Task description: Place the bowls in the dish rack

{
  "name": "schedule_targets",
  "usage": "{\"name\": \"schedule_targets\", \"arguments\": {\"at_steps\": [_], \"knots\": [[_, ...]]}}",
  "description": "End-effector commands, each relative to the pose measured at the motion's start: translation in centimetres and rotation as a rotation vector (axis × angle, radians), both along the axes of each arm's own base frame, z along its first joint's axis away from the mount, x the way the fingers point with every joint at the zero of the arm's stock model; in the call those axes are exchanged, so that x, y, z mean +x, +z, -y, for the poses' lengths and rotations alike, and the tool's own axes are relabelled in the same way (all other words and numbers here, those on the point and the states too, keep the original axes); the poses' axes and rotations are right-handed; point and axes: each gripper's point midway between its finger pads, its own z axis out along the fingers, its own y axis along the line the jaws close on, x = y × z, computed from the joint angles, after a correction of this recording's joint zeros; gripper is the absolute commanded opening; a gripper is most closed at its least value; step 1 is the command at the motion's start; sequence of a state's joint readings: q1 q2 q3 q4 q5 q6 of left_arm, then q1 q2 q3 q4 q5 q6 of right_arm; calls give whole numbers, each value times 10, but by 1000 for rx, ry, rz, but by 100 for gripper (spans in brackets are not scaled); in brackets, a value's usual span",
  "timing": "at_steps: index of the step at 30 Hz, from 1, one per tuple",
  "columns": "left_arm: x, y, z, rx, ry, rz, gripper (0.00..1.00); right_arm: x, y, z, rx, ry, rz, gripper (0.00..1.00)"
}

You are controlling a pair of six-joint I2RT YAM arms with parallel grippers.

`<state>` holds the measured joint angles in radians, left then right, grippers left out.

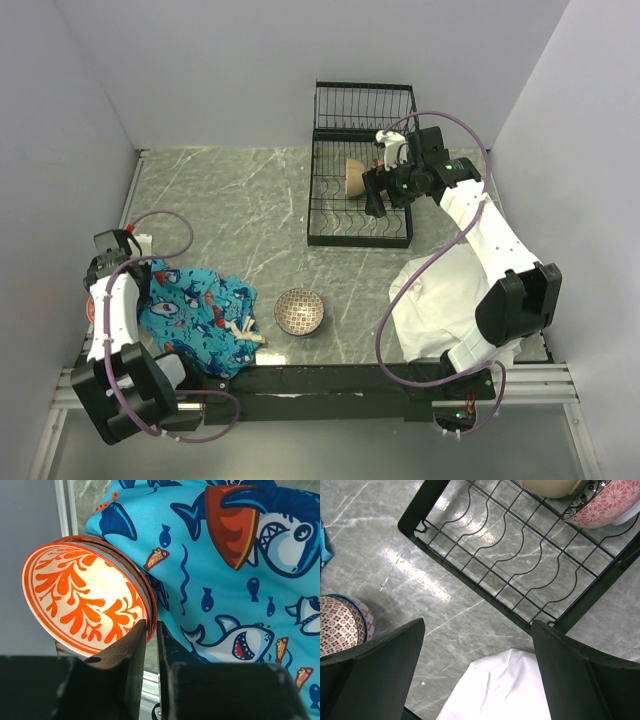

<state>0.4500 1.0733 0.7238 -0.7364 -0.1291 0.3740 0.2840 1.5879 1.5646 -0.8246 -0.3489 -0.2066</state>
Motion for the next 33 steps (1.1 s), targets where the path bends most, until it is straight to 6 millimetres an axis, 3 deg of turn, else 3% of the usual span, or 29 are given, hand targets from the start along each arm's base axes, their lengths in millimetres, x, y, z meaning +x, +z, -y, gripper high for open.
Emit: {"name": "schedule_targets", "arguments": {"at_steps": [1, 7, 11, 19, 21, 23, 26, 33], "knots": [[10, 1, -2, -1, 15, 34, 20, 5, 16, -6, 23, 4, 45, 95], [12, 0, -2, -8, 16, 31, 16, 6, 18, -8, 28, 4, 47, 95], [12, 7, 0, -11, 9, 46, 6, 4, 15, -9, 35, 3, 41, 95], [9, 43, 6, -3, -3, 115, 4, -3, 10, -13, 46, 9, 27, 95], [4, 43, 10, -12, -5, 104, 8, -3, 9, -14, 50, 11, 23, 95], [0, 36, 11, -14, 1, 92, 24, -4, 8, -16, 52, 15, 21, 95], [-3, 27, 12, -26, -3, 67, 31, -4, 10, -18, 55, 23, 24, 94], [3, 24, 11, -31, 8, 74, 35, -3, 10, -19, 53, 25, 22, 94]]}}
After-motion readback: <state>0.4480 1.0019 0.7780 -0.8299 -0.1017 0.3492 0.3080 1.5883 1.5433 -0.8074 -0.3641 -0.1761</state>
